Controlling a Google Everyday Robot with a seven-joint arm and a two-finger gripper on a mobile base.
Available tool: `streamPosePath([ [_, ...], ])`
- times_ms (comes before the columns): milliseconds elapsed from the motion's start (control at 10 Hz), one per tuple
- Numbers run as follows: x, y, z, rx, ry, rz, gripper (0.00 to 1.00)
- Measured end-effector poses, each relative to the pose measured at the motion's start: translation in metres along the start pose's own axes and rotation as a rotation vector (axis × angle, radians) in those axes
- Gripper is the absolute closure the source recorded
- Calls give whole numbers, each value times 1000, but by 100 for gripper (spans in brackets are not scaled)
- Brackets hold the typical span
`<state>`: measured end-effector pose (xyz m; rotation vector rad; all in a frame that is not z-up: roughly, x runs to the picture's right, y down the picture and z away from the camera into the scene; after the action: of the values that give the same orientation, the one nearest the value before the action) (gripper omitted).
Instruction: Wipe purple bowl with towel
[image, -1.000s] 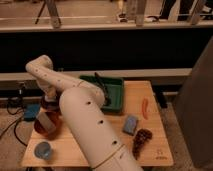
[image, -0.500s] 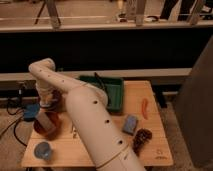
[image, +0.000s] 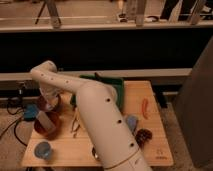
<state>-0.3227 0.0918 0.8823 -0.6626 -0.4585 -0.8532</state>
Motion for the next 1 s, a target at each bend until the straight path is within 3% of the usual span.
streamPosePath([
  [100, 20, 9, -8, -10, 56, 39, 100],
  [200, 30, 11, -13, -17, 85, 60, 100],
  [500, 44, -11, -13, -22, 134, 91, 100],
  [700, 42, -28, -8, 3, 111, 94, 100],
  [1000, 37, -43, -8, 87, 18, 104, 100],
])
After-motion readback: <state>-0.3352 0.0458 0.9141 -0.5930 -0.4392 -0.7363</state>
